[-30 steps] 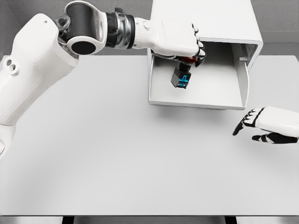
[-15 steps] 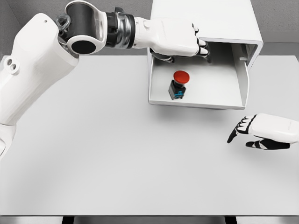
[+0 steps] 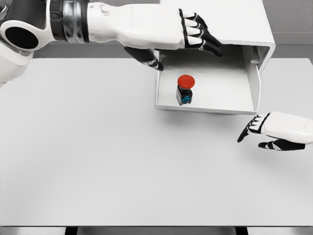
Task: Slide open multi-storey tabletop storage cabinets and put open load switch and slide close multi-storey tabletop storage cabinets
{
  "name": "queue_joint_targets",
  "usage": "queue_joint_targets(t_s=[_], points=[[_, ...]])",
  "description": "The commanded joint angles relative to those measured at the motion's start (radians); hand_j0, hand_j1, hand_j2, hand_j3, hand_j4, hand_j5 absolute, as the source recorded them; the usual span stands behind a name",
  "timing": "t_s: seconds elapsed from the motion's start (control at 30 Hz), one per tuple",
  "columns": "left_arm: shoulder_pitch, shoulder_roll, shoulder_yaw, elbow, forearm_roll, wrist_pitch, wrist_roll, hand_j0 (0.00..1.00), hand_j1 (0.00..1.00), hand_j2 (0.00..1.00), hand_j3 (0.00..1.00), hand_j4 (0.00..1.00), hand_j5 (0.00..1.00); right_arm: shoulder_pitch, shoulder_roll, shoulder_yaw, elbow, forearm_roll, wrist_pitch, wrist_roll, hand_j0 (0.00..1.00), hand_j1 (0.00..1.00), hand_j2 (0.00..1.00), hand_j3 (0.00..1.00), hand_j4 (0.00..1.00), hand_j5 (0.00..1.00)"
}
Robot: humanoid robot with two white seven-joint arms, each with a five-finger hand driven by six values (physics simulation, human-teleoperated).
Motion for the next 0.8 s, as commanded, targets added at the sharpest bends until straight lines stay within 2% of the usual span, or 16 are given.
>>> queue_joint_targets(t_s=[0.0,0.03,0.07,0.13,0.17,0.2,0.23,0.33,0.37,0.4,0.43,0.57,0.77], points=[[0.000,0.184,0.001,-0.054,0.175,0.003,0.001,1.00,1.00,1.00,1.00,1.00,1.00,0.000,-0.001,-0.004,-0.001,-0.018,0.006,-0.005,0.68,0.68,0.68,0.68,0.68,0.68],[0.030,0.319,-0.001,-0.046,0.201,0.003,0.001,1.00,1.00,1.00,1.00,1.00,1.00,-0.003,-0.001,-0.004,-0.001,-0.019,0.006,-0.005,0.68,0.68,0.68,0.68,0.68,0.68],[0.078,0.405,-0.001,-0.045,0.201,0.003,0.001,1.00,1.00,1.00,1.00,1.00,1.00,-0.003,-0.001,-0.016,-0.001,-0.022,0.006,-0.005,0.68,0.68,0.68,0.68,0.68,0.68],[0.135,0.479,0.003,-0.042,0.198,0.003,0.001,1.00,1.00,1.00,1.00,1.00,1.00,-0.003,-0.001,-0.033,-0.001,-0.024,0.006,-0.005,0.69,0.69,0.69,0.69,0.69,0.69],[0.144,0.502,0.003,-0.042,0.201,0.003,0.001,1.00,1.00,1.00,1.00,1.00,1.00,-0.003,-0.001,-0.033,-0.001,-0.025,0.006,-0.005,0.69,0.69,0.69,0.69,0.69,0.69],[0.166,0.555,0.003,-0.017,0.201,0.003,0.001,1.00,1.00,1.00,1.00,1.00,1.00,-0.003,-0.001,-0.039,-0.001,-0.030,0.006,-0.005,0.69,0.69,0.69,0.69,0.69,0.69],[0.189,0.566,-0.004,0.012,0.198,0.003,0.001,1.00,1.00,1.00,1.00,1.00,1.00,-0.003,-0.001,-0.045,-0.001,-0.031,0.006,-0.005,0.69,0.69,0.69,0.69,0.69,0.69],[0.301,0.500,-0.014,0.001,0.177,0.003,0.001,1.00,1.00,1.00,1.00,1.00,1.00,-0.003,0.001,-0.045,0.001,-0.033,0.006,-0.005,0.69,0.69,0.69,0.69,0.69,0.69],[0.304,0.499,-0.011,-0.058,0.177,0.003,0.001,1.00,1.00,1.00,1.00,1.00,1.00,-0.003,0.002,-0.045,0.001,-0.033,0.006,-0.005,0.69,0.69,0.69,0.69,0.69,0.69],[0.350,0.499,-0.010,-0.135,0.174,0.003,0.001,1.00,1.00,1.00,1.00,1.00,1.00,-0.005,0.002,-0.045,0.001,-0.033,0.006,-0.005,0.69,0.69,0.69,0.69,0.69,0.69],[0.373,0.494,-0.007,-0.151,0.169,0.003,0.001,1.00,1.00,1.00,1.00,1.00,1.00,-0.006,0.011,-0.044,0.001,-0.033,0.006,-0.005,0.69,0.69,0.69,0.69,0.69,0.69],[0.413,0.465,-0.011,-0.147,0.143,0.003,0.001,1.00,1.00,1.00,1.00,1.00,1.00,-0.009,0.019,-0.036,0.004,-0.033,0.006,-0.005,0.69,0.69,0.69,0.69,0.69,0.69],[0.419,0.463,-0.016,-0.121,0.145,0.003,0.001,1.00,1.00,1.00,1.00,1.00,1.00,-0.012,0.016,-0.035,0.022,-0.031,0.006,-0.005,0.69,0.69,0.69,0.69,0.69,0.69]])
